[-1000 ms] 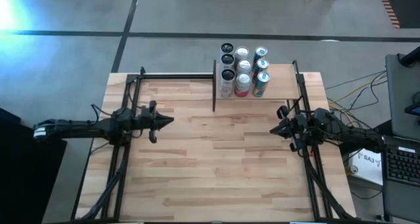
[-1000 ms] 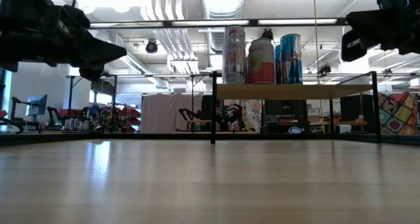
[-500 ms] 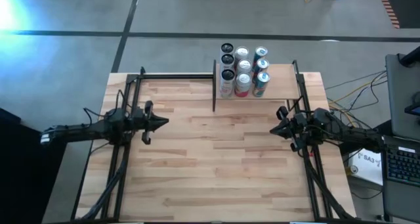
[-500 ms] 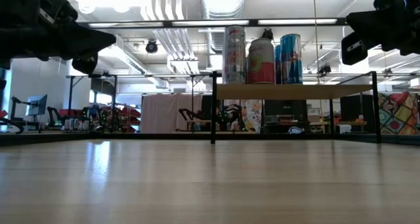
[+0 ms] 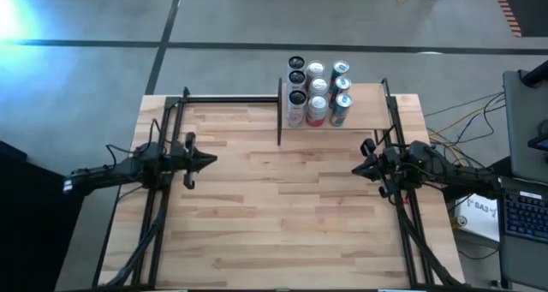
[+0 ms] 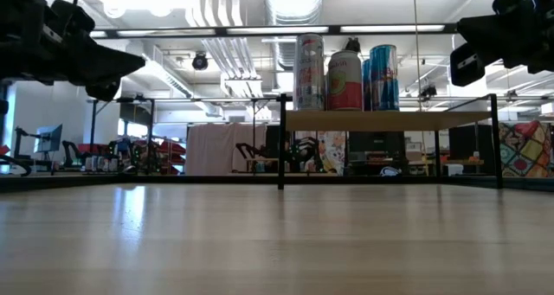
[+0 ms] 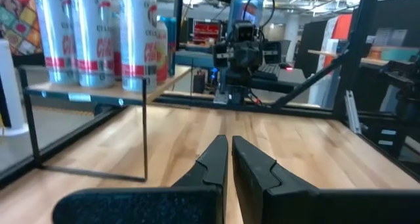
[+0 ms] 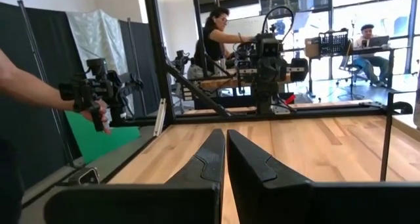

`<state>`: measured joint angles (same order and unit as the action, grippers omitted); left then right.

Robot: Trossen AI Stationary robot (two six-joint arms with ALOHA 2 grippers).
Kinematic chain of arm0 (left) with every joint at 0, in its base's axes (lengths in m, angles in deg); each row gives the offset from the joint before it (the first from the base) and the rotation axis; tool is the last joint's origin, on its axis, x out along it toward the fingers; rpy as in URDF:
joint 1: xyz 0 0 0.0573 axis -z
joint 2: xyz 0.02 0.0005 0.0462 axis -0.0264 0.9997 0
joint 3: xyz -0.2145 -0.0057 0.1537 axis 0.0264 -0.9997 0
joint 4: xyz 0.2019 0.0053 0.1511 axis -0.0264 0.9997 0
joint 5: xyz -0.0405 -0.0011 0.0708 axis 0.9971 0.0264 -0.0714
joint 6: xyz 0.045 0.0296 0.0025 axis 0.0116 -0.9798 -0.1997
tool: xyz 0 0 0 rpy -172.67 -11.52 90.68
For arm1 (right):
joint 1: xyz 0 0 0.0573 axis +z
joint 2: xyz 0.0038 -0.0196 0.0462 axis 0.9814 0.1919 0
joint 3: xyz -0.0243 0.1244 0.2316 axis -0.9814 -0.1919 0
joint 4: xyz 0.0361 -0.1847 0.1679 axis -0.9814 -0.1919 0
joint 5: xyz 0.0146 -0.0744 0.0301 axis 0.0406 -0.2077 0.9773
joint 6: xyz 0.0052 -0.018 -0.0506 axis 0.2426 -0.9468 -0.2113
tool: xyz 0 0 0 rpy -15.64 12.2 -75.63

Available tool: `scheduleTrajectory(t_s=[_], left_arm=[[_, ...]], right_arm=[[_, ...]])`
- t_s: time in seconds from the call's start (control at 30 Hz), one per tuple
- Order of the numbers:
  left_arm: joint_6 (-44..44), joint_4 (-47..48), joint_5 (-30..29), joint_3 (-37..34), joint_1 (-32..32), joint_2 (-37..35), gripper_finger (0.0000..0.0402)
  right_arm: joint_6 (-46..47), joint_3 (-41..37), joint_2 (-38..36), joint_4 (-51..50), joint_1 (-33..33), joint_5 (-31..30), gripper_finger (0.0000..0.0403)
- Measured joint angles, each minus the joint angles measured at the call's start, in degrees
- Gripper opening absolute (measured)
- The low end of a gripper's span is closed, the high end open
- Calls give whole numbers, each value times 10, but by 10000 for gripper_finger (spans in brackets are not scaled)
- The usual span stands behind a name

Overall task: Place canned beverage on shelf
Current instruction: Return to Home Position

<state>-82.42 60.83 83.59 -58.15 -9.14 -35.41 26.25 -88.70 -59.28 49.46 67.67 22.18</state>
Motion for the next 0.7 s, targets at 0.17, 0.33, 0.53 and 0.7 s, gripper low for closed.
scheduleTrajectory(t_s=[0.17,0.33,0.53,0.7], left_arm=[[-11,-17,-1,0,0,-2,0],[-6,-21,-1,0,1,-2,0],[-8,-23,-1,0,1,-2,0],[-8,-23,-1,0,1,-2,0]], right_arm=[[0,0,0,-1,0,0,9],[0,0,1,-1,0,0,9],[0,0,1,-1,0,0,9],[0,0,1,-1,0,0,9]])
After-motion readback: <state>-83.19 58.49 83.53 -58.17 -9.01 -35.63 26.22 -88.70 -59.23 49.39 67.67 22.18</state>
